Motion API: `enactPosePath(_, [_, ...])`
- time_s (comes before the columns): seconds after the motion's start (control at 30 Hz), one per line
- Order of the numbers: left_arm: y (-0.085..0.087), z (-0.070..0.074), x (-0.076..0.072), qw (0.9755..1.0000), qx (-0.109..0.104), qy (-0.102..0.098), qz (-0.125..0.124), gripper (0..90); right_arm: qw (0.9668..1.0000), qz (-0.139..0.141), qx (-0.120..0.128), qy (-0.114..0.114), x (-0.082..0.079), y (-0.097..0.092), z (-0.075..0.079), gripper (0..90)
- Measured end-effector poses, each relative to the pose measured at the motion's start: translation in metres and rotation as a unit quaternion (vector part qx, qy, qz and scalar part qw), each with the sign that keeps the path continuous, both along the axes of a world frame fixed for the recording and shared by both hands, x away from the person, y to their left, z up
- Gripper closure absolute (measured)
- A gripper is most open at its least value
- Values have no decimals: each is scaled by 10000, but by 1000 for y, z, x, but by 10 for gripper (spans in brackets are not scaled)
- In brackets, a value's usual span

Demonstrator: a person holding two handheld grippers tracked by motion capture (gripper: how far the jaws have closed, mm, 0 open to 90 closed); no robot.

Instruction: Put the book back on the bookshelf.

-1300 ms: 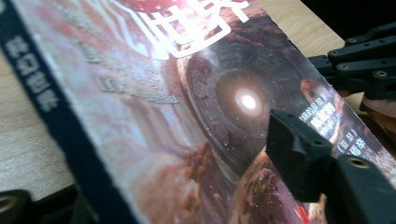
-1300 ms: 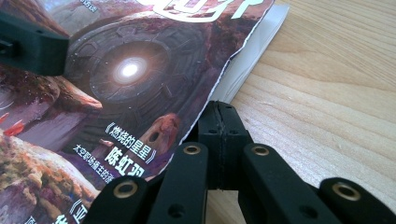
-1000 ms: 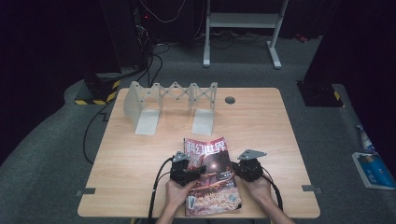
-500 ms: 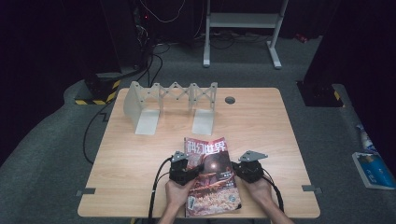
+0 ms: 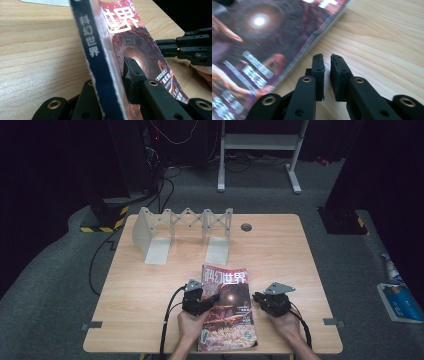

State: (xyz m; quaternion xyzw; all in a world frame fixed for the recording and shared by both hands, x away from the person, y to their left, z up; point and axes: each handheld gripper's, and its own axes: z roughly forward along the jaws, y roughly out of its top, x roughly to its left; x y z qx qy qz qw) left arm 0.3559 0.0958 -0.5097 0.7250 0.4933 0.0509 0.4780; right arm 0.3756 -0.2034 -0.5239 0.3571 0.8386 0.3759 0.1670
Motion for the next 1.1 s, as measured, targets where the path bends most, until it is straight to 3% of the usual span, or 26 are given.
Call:
enactPosePath(0.2, [2, 3, -1, 10000, -55, 8, -24, 774, 9996, -253, 97, -28, 1, -21, -2, 750])
enactPosePath(0.27, [2, 9, -2, 9999, 28, -57, -86, 777, 9991, -345, 241, -45, 1, -26, -4, 735])
enactPosePath(0.7, [0, 28, -8, 9994, 129, -273, -189, 797, 9990, -332, 274, -149, -4, -25, -6, 695])
enactPosePath(1.1, [4, 42, -8, 9991, 138, -320, -245, 801, 9990, -296, 305, -155, -5, -25, -7, 663])
